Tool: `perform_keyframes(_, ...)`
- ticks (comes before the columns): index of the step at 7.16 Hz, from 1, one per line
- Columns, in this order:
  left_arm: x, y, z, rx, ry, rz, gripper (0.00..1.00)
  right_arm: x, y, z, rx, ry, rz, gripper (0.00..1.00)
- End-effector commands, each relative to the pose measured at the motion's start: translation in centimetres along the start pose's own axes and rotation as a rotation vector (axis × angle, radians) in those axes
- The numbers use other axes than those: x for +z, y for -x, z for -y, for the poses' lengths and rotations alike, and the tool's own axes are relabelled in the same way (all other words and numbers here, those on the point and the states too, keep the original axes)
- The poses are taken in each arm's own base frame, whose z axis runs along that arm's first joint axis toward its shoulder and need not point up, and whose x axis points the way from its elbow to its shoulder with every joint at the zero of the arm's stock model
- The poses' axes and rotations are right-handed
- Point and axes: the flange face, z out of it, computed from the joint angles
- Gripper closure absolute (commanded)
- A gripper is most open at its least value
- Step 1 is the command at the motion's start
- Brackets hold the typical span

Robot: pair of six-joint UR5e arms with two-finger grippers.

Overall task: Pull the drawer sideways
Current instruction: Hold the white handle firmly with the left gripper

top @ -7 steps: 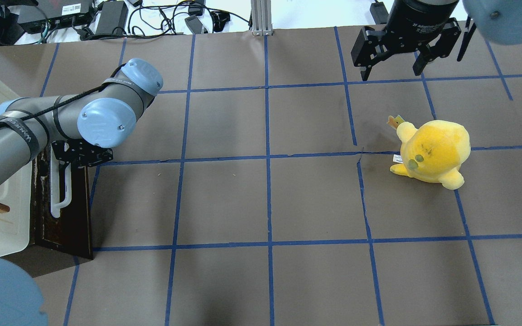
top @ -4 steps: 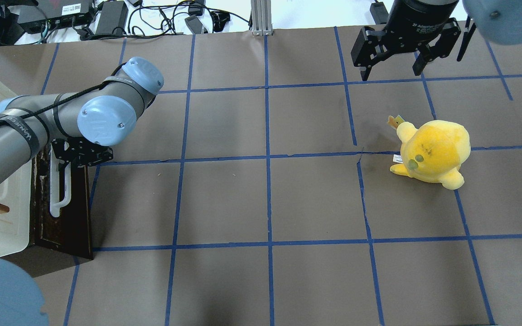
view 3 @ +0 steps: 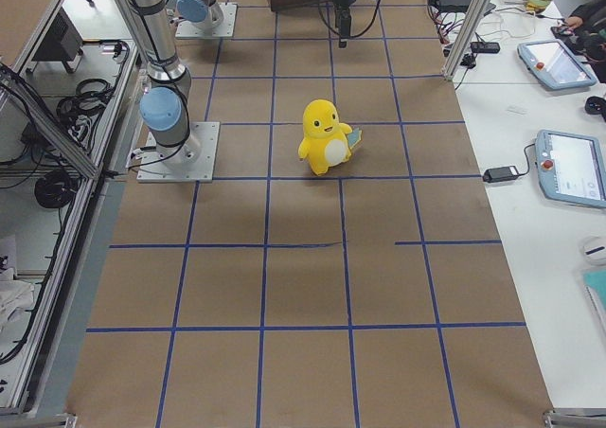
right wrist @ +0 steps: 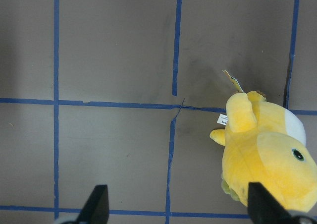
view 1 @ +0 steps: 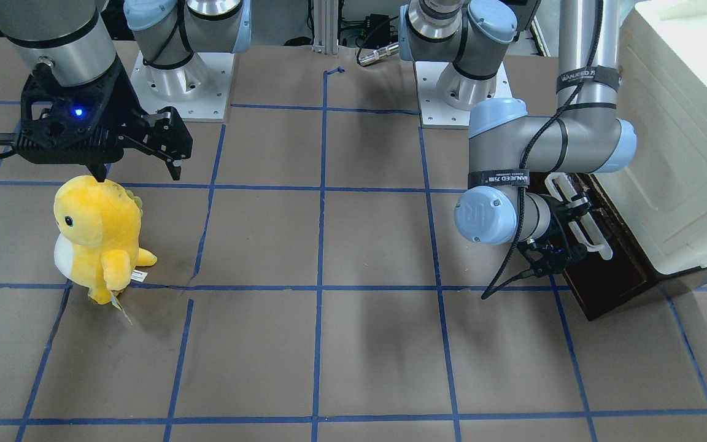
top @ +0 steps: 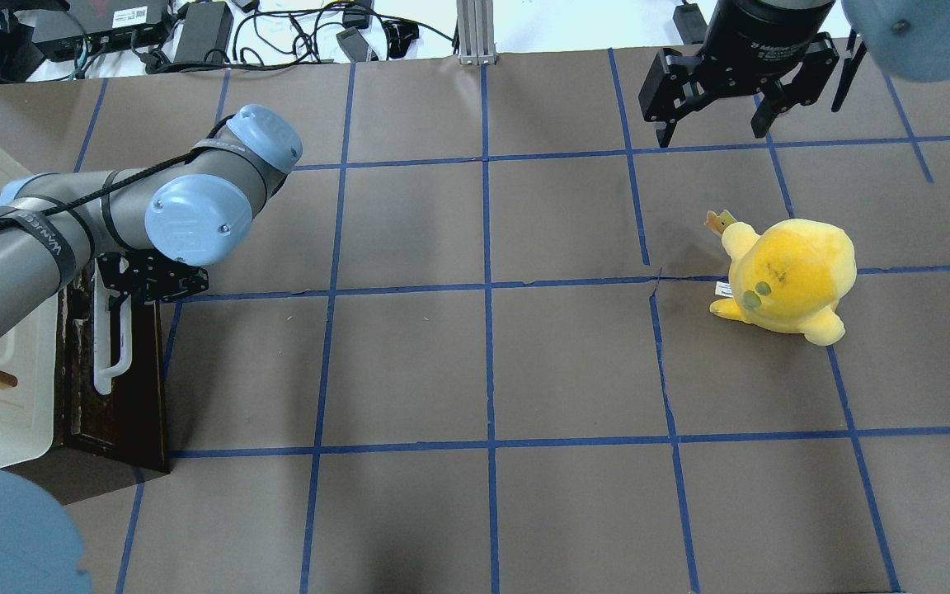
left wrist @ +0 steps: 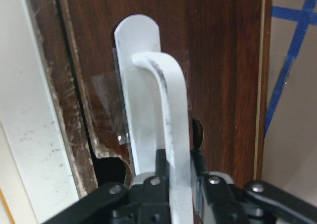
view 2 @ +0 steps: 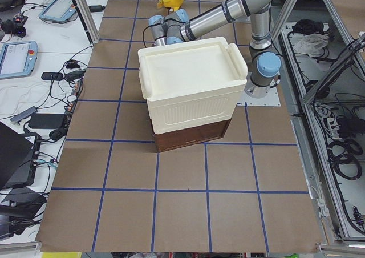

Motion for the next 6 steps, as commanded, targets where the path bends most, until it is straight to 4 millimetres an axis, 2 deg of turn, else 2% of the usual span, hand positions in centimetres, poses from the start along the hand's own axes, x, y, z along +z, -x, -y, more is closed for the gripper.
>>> perform_keyframes(1,-1.2,-0.1,-0.1,0.007,-0.012,0.006,1.00,0.0,0.0,0.0,0.000,0.000,0.000,0.00)
perform_keyframes(6,-2.4,-1.5,-0.8,0.003,-0.033,0.015,1.00,0.0,0.0,0.0,0.000,0.000,0.000,0.00)
